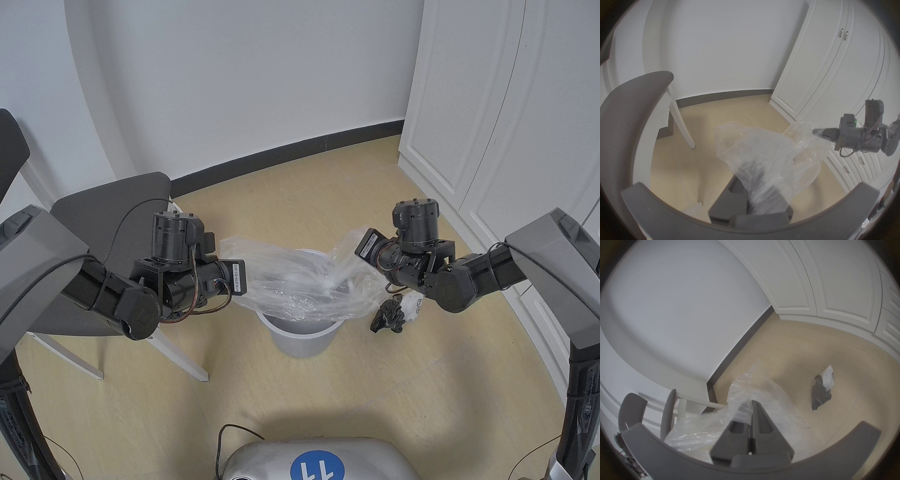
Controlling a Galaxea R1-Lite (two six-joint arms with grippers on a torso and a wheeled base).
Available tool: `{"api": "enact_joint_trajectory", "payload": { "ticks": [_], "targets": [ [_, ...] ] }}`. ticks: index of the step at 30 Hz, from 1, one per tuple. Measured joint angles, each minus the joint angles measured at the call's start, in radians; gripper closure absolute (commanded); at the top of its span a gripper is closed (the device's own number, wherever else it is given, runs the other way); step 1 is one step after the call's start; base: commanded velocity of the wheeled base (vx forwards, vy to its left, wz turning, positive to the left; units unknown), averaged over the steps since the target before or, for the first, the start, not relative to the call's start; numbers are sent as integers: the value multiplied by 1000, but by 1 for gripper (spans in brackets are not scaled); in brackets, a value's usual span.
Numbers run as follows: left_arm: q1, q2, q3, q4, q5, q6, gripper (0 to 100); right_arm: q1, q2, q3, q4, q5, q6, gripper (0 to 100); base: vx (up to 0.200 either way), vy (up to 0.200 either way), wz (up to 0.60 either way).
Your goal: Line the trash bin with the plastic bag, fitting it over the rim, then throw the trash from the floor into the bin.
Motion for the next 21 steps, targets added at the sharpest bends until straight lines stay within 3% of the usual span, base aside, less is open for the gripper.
{"api": "enact_joint_trajectory", "payload": {
  "ticks": [14,21],
  "targets": [
    [7,61,-29,-2,0,-2,100,19,151,-81,-3,-3,28,100,0,0,0],
    [4,116,-84,0,5,-74,100,-9,203,-122,-3,-7,28,100,0,0,0]
  ]
}}
